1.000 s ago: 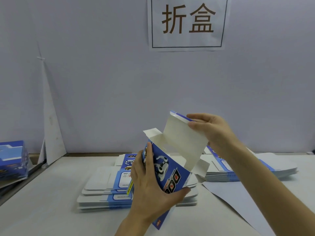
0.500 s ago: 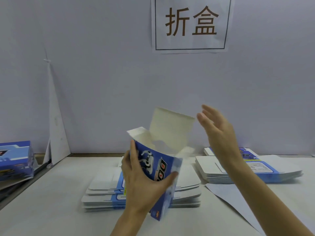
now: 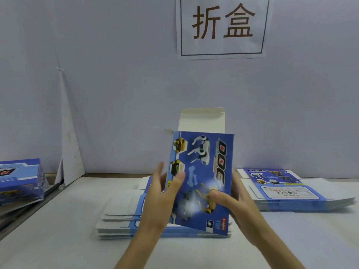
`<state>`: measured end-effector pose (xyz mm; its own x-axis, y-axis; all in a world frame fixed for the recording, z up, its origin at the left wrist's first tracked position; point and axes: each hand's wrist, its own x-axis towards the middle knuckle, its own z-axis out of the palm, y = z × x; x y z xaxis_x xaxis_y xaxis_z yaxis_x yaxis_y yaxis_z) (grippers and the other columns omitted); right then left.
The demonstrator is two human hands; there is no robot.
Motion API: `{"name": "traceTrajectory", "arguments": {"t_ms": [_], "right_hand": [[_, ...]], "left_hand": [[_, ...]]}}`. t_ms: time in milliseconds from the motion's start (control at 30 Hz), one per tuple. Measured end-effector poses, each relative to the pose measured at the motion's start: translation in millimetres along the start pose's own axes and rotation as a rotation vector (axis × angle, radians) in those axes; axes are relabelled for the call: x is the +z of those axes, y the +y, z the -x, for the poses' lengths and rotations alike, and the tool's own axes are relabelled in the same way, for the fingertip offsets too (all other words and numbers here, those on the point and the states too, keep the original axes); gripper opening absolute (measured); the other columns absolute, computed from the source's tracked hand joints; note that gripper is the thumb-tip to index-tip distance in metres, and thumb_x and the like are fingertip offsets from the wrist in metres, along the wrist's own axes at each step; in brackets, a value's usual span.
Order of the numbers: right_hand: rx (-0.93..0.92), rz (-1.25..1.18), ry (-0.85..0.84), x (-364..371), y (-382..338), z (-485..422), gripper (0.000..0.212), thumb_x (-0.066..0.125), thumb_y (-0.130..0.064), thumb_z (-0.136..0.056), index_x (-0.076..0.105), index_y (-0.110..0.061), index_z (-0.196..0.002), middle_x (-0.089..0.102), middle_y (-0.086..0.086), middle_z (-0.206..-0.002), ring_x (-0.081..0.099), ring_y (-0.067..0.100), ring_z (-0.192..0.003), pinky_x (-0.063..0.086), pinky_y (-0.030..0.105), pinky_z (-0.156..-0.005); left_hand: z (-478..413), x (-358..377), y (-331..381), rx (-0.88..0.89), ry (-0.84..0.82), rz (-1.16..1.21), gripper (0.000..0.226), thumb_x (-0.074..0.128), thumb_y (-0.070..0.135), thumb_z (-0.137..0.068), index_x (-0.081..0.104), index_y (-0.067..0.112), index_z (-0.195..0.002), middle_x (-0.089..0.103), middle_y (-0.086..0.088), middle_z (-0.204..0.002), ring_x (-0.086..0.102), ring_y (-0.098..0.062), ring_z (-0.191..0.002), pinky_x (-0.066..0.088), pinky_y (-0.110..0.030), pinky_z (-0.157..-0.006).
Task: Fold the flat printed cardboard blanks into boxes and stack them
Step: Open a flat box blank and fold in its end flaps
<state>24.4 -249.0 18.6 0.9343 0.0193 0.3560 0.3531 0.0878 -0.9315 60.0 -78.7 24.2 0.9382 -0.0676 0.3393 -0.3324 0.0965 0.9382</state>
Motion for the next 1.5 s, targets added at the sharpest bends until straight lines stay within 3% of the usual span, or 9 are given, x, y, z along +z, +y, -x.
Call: {"name": "traceTrajectory", "arguments": {"t_ms": [233,367,467,633,767,900,1100,1233,1500], "right_hand": [[-0.021,-0.01,0.018,-7,-4,-2,0.092,0.079,-0.038,-0.056,0.036,-0.037,-0.138,0.067,-0.006,-0.117,0.067,0.02,-0.106,0.058,0.03,-0.071],[0.006,-0.023,0.057,-10,-6,-3,0.079,0.077,-0.033,-0.062,0.039,-0.04,-0.131,0.07,-0.009,-0.111,0.069,0.017,-0.102,0.058,0.027,-0.066],[0.002,-0.01,0.041,-10,-8,-2,0.085,0.077,-0.039,-0.058,0.038,-0.044,-0.132,0.068,-0.008,-0.115,0.068,0.018,-0.104,0.058,0.027,-0.069],[-0.046,0.028,0.068,-9,-8,-3,0.066,0.071,-0.029,-0.068,0.042,-0.038,-0.127,0.069,-0.016,-0.107,0.068,0.011,-0.101,0.057,0.022,-0.065],[-0.012,0.028,0.054,-9,-9,0,0.073,0.071,-0.032,-0.066,0.037,-0.044,-0.13,0.066,-0.012,-0.113,0.067,0.011,-0.103,0.057,0.024,-0.066],[-0.047,0.083,0.052,-3,-10,0,0.069,0.074,-0.035,-0.066,0.039,-0.043,-0.125,0.066,-0.026,-0.104,0.066,0.003,-0.102,0.056,0.02,-0.064],[-0.049,0.165,0.056,1,-14,1,0.083,0.076,-0.053,-0.059,0.03,-0.053,-0.129,0.06,-0.034,-0.108,0.062,-0.004,-0.104,0.057,0.02,-0.07],[-0.047,0.172,0.05,1,-16,3,0.087,0.075,-0.05,-0.062,0.029,-0.045,-0.135,0.06,-0.033,-0.107,0.062,-0.002,-0.105,0.057,0.021,-0.07],[0.033,-0.065,-0.075,-4,-21,4,0.101,0.077,-0.037,-0.055,0.03,-0.037,-0.144,0.06,0.0,-0.129,0.063,0.024,-0.113,0.057,0.04,-0.084]], "left_hand": [[3,2,-1,-0.026,-0.081,-0.035,0.065,0.06,0.057,-0.067,0.061,0.017,-0.117,0.071,-0.004,-0.101,0.066,-0.023,-0.095,0.053,-0.044,-0.092],[4,6,-3,0.012,-0.03,-0.026,0.042,0.06,0.05,-0.071,0.067,0.019,-0.099,0.074,0.001,-0.091,0.069,-0.014,-0.089,0.055,-0.023,-0.076],[4,4,-2,0.013,-0.08,-0.072,0.055,0.057,0.06,-0.066,0.063,0.024,-0.106,0.074,0.008,-0.088,0.069,-0.009,-0.085,0.054,-0.023,-0.074],[5,4,-3,0.041,-0.038,-0.029,0.051,0.053,0.051,-0.077,0.067,0.005,-0.093,0.069,-0.018,-0.079,0.066,-0.032,-0.073,0.055,-0.043,-0.073],[3,0,-2,0.014,-0.093,-0.05,0.05,0.055,0.053,-0.073,0.065,0.013,-0.101,0.074,-0.005,-0.083,0.069,-0.022,-0.076,0.054,-0.032,-0.069],[1,-4,-5,0.004,-0.064,-0.03,0.058,0.051,0.049,-0.081,0.062,-0.007,-0.095,0.064,-0.028,-0.08,0.059,-0.032,-0.067,0.05,-0.037,-0.063],[1,-3,-5,0.077,-0.077,-0.01,0.051,0.051,0.044,-0.082,0.062,-0.005,-0.084,0.065,-0.015,-0.062,0.062,-0.024,-0.054,0.05,-0.025,-0.053],[-2,-4,-10,0.117,-0.038,0.018,0.043,0.053,0.045,-0.079,0.067,0.005,-0.086,0.071,-0.009,-0.068,0.067,-0.021,-0.063,0.054,-0.026,-0.058],[-8,-36,0,-0.053,-0.421,-0.016,0.054,0.071,0.04,-0.072,0.053,0.026,-0.121,0.071,0.012,-0.109,0.068,-0.01,-0.099,0.054,-0.018,-0.072]]}}
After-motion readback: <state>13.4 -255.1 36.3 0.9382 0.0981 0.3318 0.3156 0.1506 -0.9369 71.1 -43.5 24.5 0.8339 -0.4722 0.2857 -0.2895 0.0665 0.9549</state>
